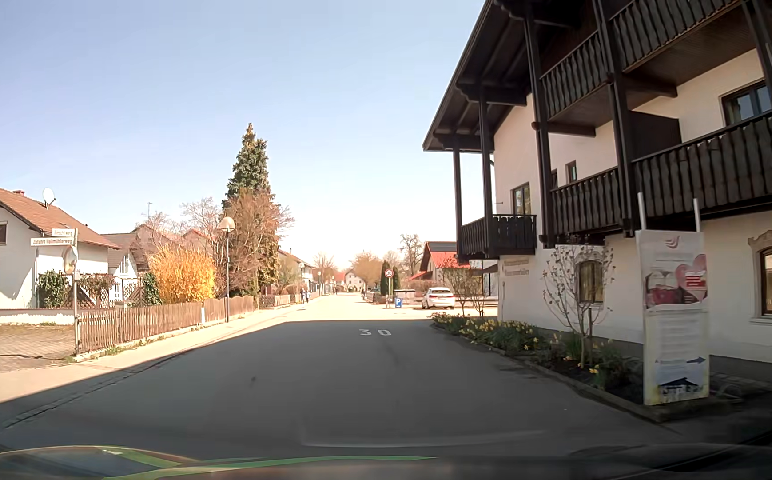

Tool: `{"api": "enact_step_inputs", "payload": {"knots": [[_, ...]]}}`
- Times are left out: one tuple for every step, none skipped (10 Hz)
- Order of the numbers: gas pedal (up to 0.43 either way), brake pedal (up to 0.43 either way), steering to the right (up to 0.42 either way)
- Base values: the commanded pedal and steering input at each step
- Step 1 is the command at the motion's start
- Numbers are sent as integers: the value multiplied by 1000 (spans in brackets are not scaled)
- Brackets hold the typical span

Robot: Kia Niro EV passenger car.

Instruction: Follow the waypoints while adhering to traffic rules and regulations

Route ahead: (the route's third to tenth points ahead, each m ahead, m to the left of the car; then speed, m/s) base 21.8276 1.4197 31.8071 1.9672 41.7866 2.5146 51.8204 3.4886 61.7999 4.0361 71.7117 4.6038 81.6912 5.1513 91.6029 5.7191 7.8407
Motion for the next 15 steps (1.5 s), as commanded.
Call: {"api": "enact_step_inputs", "payload": {"knots": [[79, 0, -21], [79, 0, -22], [79, 0, -22], [79, 0, -21], [79, 0, -22], [79, 0, -21], [79, 0, -21], [79, 0, -21], [79, 0, -21], [79, 0, -18], [79, 0, -15], [79, 0, -15], [79, 0, -15], [79, 0, -14], [79, 0, -13]]}}
